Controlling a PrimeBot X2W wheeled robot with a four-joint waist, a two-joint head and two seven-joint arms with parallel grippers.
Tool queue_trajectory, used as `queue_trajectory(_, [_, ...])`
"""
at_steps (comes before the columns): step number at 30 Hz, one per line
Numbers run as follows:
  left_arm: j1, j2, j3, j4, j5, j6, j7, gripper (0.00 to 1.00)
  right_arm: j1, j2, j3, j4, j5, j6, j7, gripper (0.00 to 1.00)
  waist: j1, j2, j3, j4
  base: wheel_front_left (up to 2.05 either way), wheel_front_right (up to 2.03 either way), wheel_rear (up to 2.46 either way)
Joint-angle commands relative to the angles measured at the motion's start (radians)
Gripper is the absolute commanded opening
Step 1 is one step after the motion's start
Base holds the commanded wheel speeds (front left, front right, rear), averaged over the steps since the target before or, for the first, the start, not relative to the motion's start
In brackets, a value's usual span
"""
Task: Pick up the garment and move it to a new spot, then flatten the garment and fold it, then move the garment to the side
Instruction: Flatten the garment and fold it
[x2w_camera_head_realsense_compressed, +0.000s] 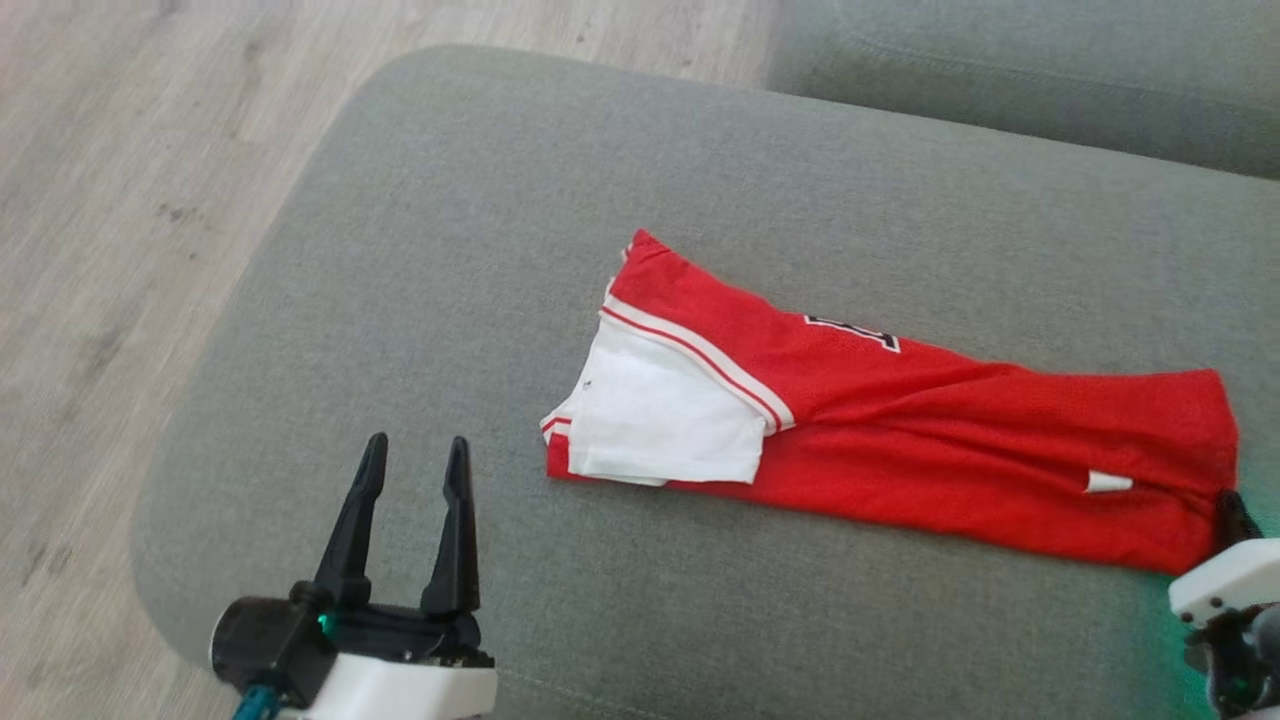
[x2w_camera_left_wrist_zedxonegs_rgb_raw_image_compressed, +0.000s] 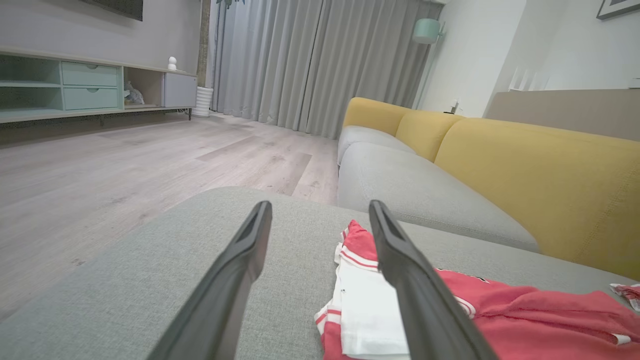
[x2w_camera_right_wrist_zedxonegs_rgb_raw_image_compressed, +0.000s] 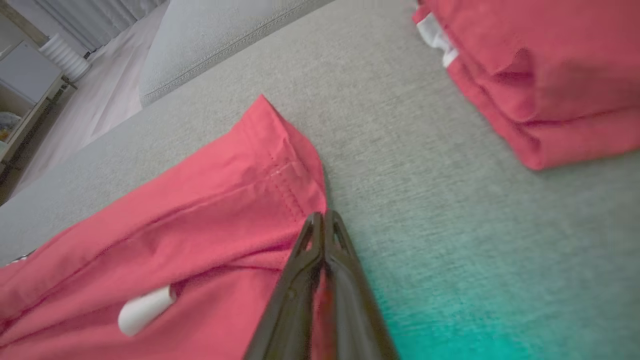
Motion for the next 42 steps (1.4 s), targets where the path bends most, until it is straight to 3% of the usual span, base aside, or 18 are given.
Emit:
queue_trajectory(1, [-0.018, -0.011, 0.048, -0.030, 0.013, -0.010, -0.006, 1.00, -0.012, -0.024, 0.008, -0.031, -0.003, 0.007, -0.004, 0.00, 0.0001, 0.0000, -0.013, -0.016, 0.00, 0.00, 0.00])
queue_trajectory(8, [-0.011, -0.024, 0.067, -0.032, 0.032, -0.033, -0.006, 1.00, -0.064, -0.130, -0.048, -0.110, 0.014, 0.007, 0.047, 0.00, 0.0001, 0.0000, -0.018, -0.060, 0.00, 0.00, 0.00])
queue_trajectory(13, [-0.009, -0.029, 0.078, -0.027, 0.037, -0.043, -0.006, 1.00, -0.090, -0.156, -0.049, -0.201, 0.033, 0.007, 0.117, 0.00, 0.0001, 0.0000, -0.015, -0.083, 0.00, 0.00, 0.00])
queue_trajectory(17, [-0.015, -0.031, 0.084, -0.020, 0.040, -0.051, -0.006, 1.00, -0.100, -0.109, 0.000, -0.315, 0.060, 0.007, 0.155, 0.00, 0.0001, 0.0000, -0.011, -0.089, 0.00, 0.00, 0.00])
queue_trajectory(23, [-0.021, -0.033, 0.082, 0.005, 0.046, -0.067, -0.006, 1.00, -0.081, 0.031, 0.154, -0.560, 0.071, 0.007, 0.173, 0.00, 0.0001, 0.0000, -0.013, -0.072, 0.00, 0.00, 0.00])
queue_trajectory(27, [-0.025, -0.033, 0.089, 0.015, 0.049, -0.073, -0.006, 1.00, -0.070, 0.051, 0.236, -0.607, 0.088, 0.007, 0.165, 0.00, 0.0001, 0.0000, -0.017, -0.059, 0.00, 0.00, 0.00])
queue_trajectory(33, [-0.030, -0.033, 0.091, 0.031, 0.056, -0.082, -0.006, 1.00, -0.051, 0.055, 0.436, -0.581, 0.205, 0.007, 0.097, 0.00, 0.0001, 0.0000, -0.021, -0.037, 0.00, 0.00, 0.00])
queue_trajectory(42, [-0.040, -0.034, 0.069, 0.052, 0.057, -0.089, -0.006, 1.00, -0.117, 0.056, 0.752, -0.353, 0.369, 0.007, -0.095, 0.00, 0.0001, 0.0000, -0.011, 0.010, 0.00, 0.00, 0.00])
